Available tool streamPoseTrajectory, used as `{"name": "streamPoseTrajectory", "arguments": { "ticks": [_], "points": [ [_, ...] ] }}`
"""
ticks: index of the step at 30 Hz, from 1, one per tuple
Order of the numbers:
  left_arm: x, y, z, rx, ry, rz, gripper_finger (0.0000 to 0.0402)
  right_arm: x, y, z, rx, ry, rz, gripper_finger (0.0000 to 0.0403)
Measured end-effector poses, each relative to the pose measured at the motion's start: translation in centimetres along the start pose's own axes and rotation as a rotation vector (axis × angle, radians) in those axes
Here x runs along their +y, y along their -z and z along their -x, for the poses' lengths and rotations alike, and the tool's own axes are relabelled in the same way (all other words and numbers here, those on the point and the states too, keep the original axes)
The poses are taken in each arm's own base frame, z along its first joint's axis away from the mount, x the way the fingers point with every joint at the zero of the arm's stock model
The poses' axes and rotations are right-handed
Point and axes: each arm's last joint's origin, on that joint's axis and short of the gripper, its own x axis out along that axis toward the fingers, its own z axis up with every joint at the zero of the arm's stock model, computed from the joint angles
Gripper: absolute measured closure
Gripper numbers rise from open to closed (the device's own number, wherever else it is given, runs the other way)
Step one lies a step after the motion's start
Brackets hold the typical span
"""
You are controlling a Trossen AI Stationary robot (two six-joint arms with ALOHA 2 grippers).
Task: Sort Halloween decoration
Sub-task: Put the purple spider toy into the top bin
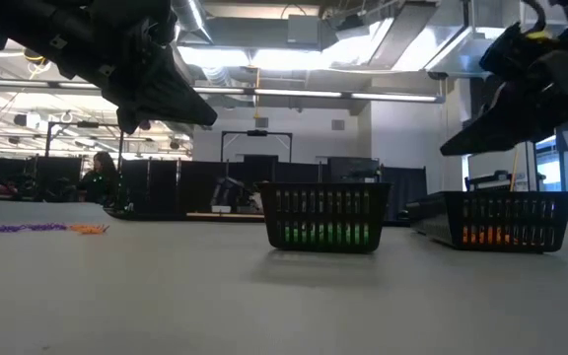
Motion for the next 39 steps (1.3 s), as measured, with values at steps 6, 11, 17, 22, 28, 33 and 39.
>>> {"name": "streamPoseTrajectory", "arguments": {
  "ticks": [6, 11, 17, 22, 28, 33, 39],
  "points": [
    [1.6, -1.3, 0.5, 0.043, -0.072, 0.024, 0.0398, -0.4, -0.1, -0.2, 0.004, 0.007, -0.024, 0.0207],
    [4.0, -2.8, 1.6, 0.176, -0.202, 0.022, 0.0398, -0.3, -0.1, -0.2, 0.003, 0.003, -0.021, 0.0199],
    [7.8, -2.5, 2.8, 0.438, -0.481, 0.118, 0.0398, -0.3, -0.2, -0.2, 0.001, 0.003, -0.016, 0.0205],
    [9.2, -2.0, 3.1, 0.567, -0.534, 0.143, 0.0375, -0.3, -0.3, -0.2, -0.009, -0.001, -0.017, 0.0205],
    [10.0, -1.8, 3.4, 0.622, -0.59, 0.15, 0.03, -0.3, -0.3, -0.2, -0.01, -0.001, -0.018, 0.0205],
    [10.9, -1.3, 4.4, 0.731, -0.703, 0.247, 0.0252, -0.3, -0.3, -0.2, -0.01, -0.002, -0.018, 0.0205],
    [11.1, -1.0, 4.9, 0.818, -0.735, 0.364, 0.0238, -0.3, -0.3, -0.2, -0.011, -0.002, -0.018, 0.0205]
  ]
}}
